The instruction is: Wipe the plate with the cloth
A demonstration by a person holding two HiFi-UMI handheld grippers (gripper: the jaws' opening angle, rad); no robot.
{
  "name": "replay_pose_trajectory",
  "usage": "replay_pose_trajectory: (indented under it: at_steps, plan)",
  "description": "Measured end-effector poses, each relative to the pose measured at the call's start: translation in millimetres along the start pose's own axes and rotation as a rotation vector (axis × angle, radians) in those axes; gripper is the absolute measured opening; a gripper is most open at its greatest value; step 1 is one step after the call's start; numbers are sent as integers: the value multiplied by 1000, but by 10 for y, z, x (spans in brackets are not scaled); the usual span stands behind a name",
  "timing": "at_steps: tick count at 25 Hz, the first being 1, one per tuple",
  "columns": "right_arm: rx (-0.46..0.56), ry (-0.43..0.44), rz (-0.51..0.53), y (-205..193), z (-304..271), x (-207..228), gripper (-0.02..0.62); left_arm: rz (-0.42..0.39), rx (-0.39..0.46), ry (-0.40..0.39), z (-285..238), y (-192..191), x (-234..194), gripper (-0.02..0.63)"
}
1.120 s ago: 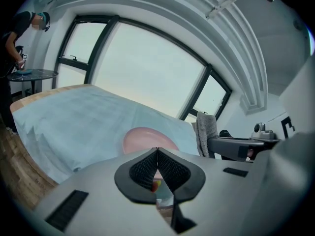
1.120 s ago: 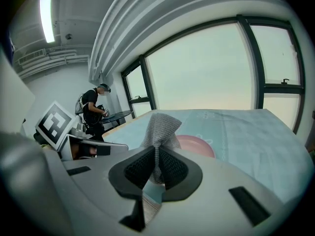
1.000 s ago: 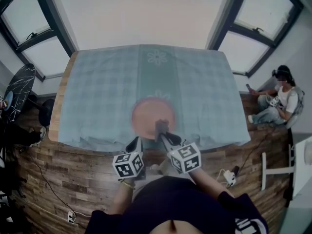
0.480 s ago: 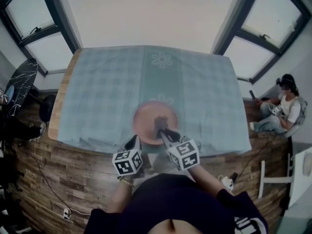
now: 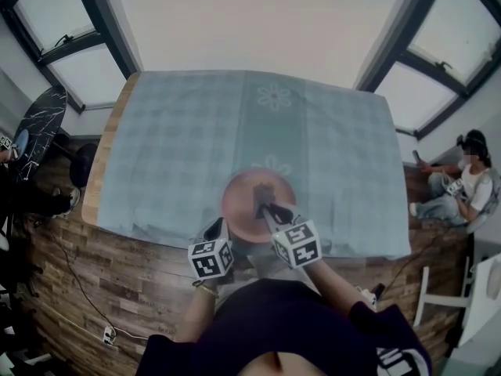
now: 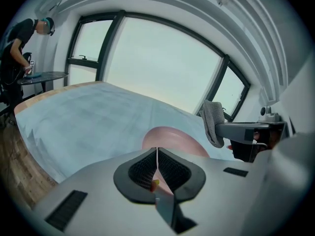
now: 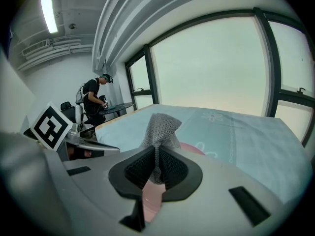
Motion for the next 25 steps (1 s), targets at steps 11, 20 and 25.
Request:
replay_pose_trajectory:
  at_steps: [11,20,25]
  plan:
    - [-60,-9,7,-65,-456,280,32,-5,-103,26,-430,-48,-153,81]
    - [-137,-22,23,-132,-770,480,32,13,-159,63,-646,-130,-221,91]
    - [-189,-19,24,-127,-927,555,32,21,-172,70,-722,-127,-237,89]
Point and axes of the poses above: the fingertips, and each gripper's own axes: z backward along the fingers, x to its right, y out of its top, the point moved 10 cm from there along z, backward along the fingers, and after that the axes turned 4 degrees about -z, right-handed, at the moved point
